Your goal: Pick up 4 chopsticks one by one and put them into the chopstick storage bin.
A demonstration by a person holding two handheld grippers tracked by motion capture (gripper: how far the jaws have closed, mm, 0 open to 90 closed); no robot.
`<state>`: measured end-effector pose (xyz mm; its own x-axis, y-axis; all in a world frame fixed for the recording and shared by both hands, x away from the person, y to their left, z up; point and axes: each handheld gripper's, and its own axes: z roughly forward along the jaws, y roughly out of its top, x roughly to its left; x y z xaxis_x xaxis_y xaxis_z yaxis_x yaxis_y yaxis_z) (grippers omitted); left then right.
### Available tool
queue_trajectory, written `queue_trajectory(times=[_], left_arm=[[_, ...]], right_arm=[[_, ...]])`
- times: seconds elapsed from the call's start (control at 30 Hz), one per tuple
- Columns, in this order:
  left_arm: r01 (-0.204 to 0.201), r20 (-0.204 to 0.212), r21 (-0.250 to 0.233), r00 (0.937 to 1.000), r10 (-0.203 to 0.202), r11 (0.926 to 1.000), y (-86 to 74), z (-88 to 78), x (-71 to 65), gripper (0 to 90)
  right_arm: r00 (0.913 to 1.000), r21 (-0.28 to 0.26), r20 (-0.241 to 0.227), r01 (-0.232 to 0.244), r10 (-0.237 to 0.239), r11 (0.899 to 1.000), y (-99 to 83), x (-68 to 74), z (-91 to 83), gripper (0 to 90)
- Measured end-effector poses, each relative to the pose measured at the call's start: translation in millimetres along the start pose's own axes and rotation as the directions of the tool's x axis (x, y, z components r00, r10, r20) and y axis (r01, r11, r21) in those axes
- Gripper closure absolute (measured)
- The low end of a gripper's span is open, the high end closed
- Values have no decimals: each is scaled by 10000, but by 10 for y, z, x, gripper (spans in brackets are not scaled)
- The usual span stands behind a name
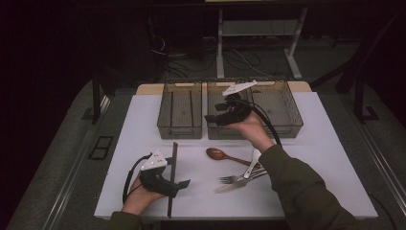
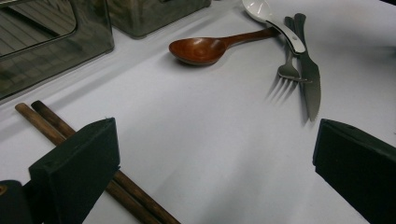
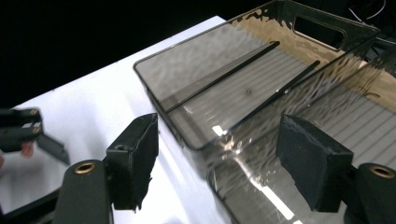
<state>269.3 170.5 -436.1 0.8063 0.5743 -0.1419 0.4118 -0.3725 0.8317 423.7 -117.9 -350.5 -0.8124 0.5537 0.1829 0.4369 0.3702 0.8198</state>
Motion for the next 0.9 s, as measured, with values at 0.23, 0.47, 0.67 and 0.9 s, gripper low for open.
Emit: queue_trajectory(times=[0.23,0.47,0.67,0.9], left_arm=[[101,-159,53,9998,-100,9999,-32,-14,23,0],[185,-280,53,9994,-184,9998,-48,-35,19,0],[210,-338,-6,9992,-210,9998,-59,-65,22,0],[249,-386,-7,9989,-249,9997,-62,-66,38,0]], right_arm=[[9996,-275,-139,235,-238,9993,-180,-6,-246,280],[9990,-491,-216,387,-398,9980,-376,2,-466,267],[9996,-680,-196,210,-224,9975,-583,-3,-659,256],[9998,-845,-161,89,-103,9964,-871,38,-870,242]])
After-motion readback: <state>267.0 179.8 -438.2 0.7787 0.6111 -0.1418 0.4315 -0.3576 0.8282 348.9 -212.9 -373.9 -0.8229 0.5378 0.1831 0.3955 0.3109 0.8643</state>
